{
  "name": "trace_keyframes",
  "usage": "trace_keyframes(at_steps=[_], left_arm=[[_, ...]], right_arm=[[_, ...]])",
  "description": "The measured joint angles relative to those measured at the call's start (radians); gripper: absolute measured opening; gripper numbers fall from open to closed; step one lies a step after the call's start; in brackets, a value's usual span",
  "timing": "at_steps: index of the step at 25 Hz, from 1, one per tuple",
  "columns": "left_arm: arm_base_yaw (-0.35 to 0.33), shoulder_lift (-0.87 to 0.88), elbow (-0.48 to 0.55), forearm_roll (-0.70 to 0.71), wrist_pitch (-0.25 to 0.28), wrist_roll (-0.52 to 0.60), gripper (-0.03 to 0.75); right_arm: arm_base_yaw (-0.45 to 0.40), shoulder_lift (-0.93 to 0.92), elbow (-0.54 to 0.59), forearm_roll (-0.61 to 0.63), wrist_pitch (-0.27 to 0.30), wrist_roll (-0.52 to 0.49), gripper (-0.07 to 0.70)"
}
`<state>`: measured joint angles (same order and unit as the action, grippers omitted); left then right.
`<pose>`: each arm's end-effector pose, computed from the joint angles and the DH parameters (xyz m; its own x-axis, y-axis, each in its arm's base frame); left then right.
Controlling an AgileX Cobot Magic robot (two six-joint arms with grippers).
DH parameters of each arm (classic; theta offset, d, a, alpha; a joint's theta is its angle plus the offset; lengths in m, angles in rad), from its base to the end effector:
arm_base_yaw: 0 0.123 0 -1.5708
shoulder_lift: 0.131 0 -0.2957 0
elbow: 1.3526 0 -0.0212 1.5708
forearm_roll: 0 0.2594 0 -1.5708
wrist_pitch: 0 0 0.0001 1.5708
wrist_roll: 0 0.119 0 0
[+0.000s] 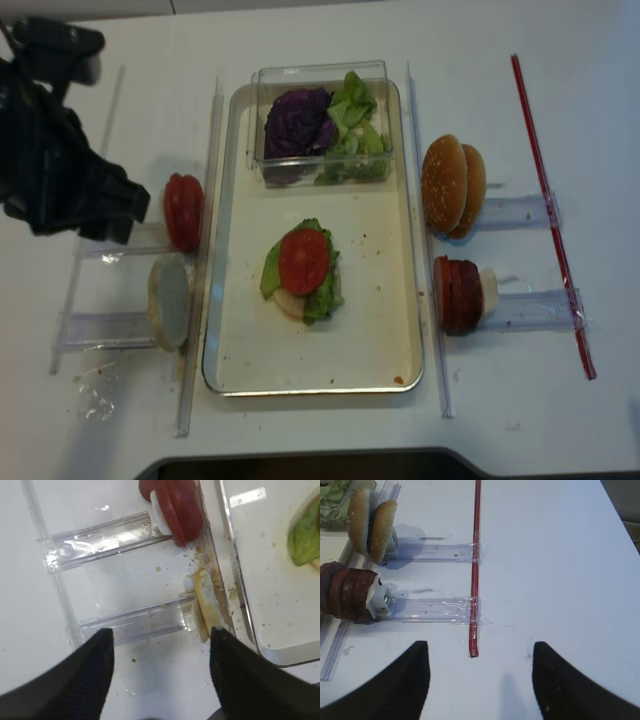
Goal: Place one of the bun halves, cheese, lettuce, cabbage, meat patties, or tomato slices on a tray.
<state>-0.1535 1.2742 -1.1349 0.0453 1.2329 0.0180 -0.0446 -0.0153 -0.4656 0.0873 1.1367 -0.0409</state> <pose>0.2428 -0.0324 0.3082 -0.9429 0.1793 -0.2807 0.1721 0.9838 0.0503 0.0139 0.0088 0.2508 -0.5366 0.0198 -0.8436 -0.0244 0.9989 0.0390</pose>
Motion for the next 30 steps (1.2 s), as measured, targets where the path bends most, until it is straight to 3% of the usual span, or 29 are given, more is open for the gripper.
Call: trace_keyframes(at_steps=[30], left_arm=[[0.0,-0.574,0.0,0.05,0.035,-0.002,0.388]], right_arm=[[0.0,0.0,0.0,0.0,0.0,0.0,0.464]])
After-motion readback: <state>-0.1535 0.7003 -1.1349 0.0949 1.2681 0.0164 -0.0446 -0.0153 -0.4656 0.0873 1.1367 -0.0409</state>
